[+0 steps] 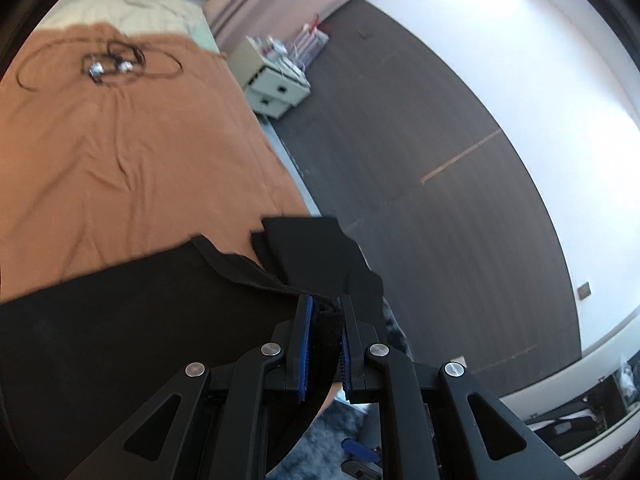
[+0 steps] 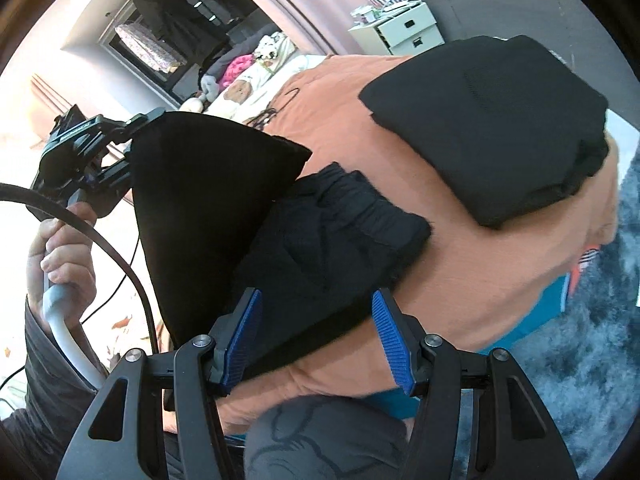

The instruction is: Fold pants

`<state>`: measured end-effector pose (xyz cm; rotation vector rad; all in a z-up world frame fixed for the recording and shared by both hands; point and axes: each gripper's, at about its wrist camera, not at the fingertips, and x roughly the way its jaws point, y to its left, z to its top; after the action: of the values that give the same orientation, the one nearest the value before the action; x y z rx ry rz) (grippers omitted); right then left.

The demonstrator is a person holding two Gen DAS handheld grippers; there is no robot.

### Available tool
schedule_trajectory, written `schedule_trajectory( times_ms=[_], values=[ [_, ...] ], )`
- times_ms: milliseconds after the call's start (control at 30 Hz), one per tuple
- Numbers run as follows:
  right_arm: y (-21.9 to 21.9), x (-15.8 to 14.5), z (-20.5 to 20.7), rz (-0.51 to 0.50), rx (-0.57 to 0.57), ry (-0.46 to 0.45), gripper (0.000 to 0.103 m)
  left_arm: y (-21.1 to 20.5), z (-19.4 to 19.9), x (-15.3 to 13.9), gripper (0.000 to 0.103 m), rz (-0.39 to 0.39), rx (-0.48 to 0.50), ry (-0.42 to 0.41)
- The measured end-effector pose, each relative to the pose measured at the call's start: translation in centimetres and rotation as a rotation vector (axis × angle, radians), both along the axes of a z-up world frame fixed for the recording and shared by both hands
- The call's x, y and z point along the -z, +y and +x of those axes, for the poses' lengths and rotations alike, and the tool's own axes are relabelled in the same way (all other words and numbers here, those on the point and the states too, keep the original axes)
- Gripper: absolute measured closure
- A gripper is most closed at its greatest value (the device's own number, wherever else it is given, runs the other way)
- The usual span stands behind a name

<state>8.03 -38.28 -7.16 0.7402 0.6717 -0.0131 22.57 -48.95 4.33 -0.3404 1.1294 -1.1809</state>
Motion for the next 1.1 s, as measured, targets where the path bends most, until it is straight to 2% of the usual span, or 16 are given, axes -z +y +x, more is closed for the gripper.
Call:
schedule_trajectory(
  times_ms=[333,367,433,467,500,600,767,1000,1100],
  values=[
    [-3.0,0.5,-2.7,0.042,0.067,0.043,0.046,-2.0,-4.6,6.1,0.089,0.047,0.142,0.106],
    [-3.1,0.5,-2.9,0.047,0.069,0.041,0.044,-2.0,-5.0,6.7,0.087,0.059,0.155,0.123],
    [-2.9,0.1,-3.1,0.051,0.066,0.031,0.033,-2.3,-5.6,7.6,0.068,0.084,0.19,0.146],
    [-3.0,0.1,-3.2,0.053,0.063,0.024,0.032,-2.3,-5.9,7.9,0.052,0.097,0.206,0.149],
    [-2.9,-0.1,-3.2,0.056,0.057,0.016,0.031,-2.2,-6.0,7.9,0.039,0.099,0.211,0.146],
    [-2.7,-0.1,-2.8,0.06,0.046,0.011,0.031,-0.7,-6.4,7.7,0.024,0.076,0.217,0.14],
    [-2.9,0.7,-1.4,0.061,0.017,0.015,0.031,4.0,-5.0,7.4,0.024,0.103,0.136,0.087],
    [-3.5,1.9,1.7,0.099,-0.011,0.027,0.031,12.2,-0.7,7.8,0.024,0.194,-0.047,0.012],
    [-3.8,2.3,2.7,0.121,-0.016,0.028,0.032,15.7,0.9,8.0,0.024,0.216,-0.12,0.007]
  ],
)
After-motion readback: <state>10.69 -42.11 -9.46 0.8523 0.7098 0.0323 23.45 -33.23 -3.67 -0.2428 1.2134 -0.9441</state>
